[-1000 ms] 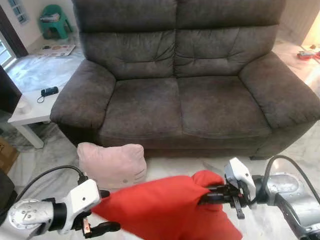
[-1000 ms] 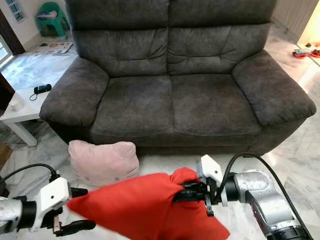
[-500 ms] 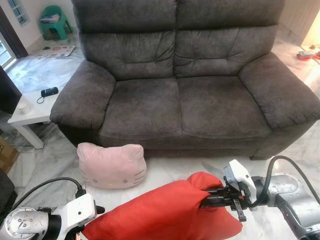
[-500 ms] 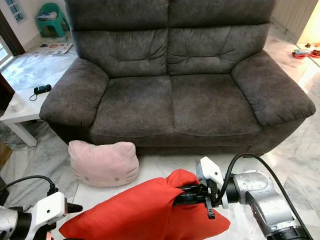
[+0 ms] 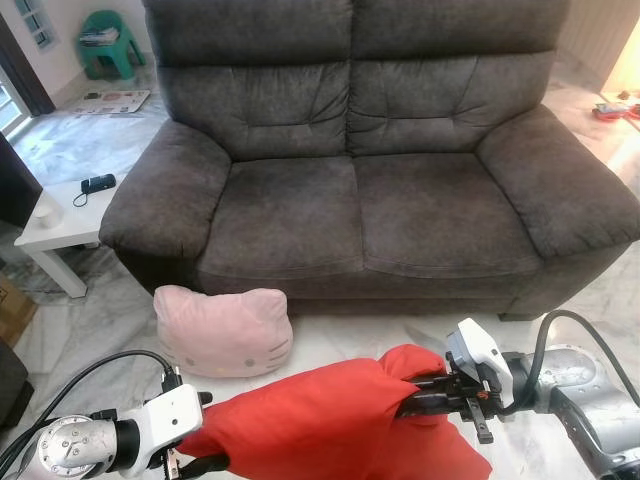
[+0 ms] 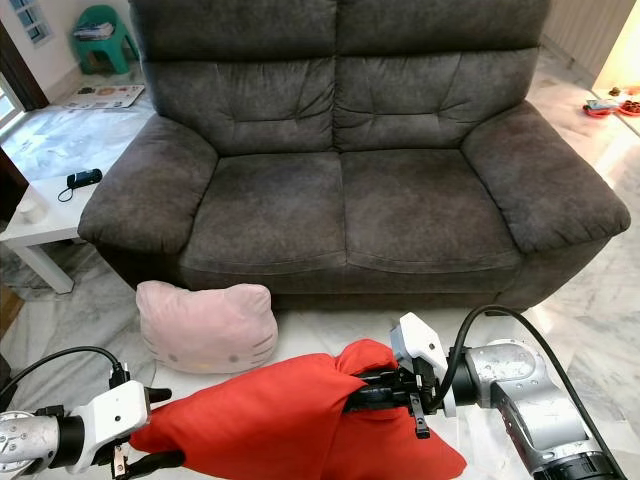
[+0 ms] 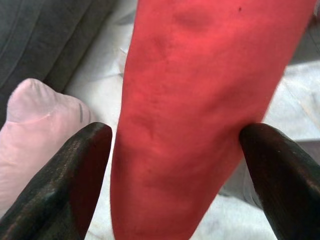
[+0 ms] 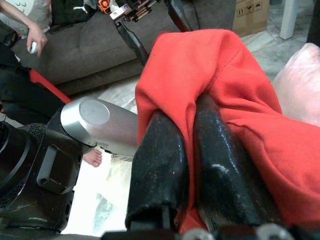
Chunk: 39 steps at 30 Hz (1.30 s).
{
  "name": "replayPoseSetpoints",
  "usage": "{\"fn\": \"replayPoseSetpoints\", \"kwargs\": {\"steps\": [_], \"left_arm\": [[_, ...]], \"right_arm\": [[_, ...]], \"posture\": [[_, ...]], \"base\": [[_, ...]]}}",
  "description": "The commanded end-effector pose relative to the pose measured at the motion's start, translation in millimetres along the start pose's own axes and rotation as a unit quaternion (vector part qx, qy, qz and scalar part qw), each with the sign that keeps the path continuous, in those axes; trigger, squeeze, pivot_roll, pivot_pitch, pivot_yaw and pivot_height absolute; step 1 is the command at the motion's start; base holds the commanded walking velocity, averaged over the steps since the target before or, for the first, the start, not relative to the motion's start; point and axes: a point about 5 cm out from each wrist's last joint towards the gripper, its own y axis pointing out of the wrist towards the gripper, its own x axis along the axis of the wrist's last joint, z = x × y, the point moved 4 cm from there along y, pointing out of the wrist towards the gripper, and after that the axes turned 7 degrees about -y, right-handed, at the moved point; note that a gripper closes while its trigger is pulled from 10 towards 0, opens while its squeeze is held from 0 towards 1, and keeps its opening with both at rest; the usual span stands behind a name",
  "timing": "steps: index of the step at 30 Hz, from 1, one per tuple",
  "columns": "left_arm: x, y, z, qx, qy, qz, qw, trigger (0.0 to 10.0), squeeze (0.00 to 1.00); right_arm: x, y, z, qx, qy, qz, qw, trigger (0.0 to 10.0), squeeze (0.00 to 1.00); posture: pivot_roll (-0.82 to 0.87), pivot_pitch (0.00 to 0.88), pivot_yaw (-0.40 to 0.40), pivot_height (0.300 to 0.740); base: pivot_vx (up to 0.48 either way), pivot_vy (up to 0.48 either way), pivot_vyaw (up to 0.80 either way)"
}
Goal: Move the pillow to the sofa from floor
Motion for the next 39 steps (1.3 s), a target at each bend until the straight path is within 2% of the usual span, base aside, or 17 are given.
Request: {"fn": "replayPoseSetpoints", "kwargs": {"steps": [1,9,10,17,39], "left_arm": [[-6.1,2.2,-0.2,0.0,-0.001,0.01,1.0,10.0,0.0],[-13.0,10.1,-2.9,-0.009,-0.022,0.012,1.0,10.0,0.0],[-13.8,10.5,-3.1,-0.01,-0.026,0.01,1.0,0.0,0.0],[-12.5,12.8,-5.9,-0.023,-0.03,-0.003,0.999,0.0,0.0],[0.5,23.8,-2.7,-0.01,-0.031,-0.033,0.999,0.0,0.0]], "right_arm": [[28.0,0.5,2.0,0.022,-0.053,-0.04,0.998,10.0,0.0],[27.8,0.5,2.3,0.018,-0.053,-0.041,0.998,10.0,0.0],[27.9,0.4,2.2,0.017,-0.053,-0.041,0.998,10.0,0.0],[27.6,-0.8,0.9,0.012,-0.053,-0.041,0.998,10.0,0.0],[25.8,3.4,0.2,0.003,-0.051,-0.044,0.998,10.0,0.0]], "posture": [[-0.04,0.049,0.029,0.74],[-0.04,0.052,0.032,0.74],[-0.05,0.052,0.032,0.74],[-0.05,0.054,0.032,0.74],[-0.05,0.058,0.039,0.74]], "base": [[0.0,0.0,0.0],[0.0,0.0,0.0],[0.0,0.0,0.0],[0.0,0.0,0.0],[0.0,0.0,0.0]]}}
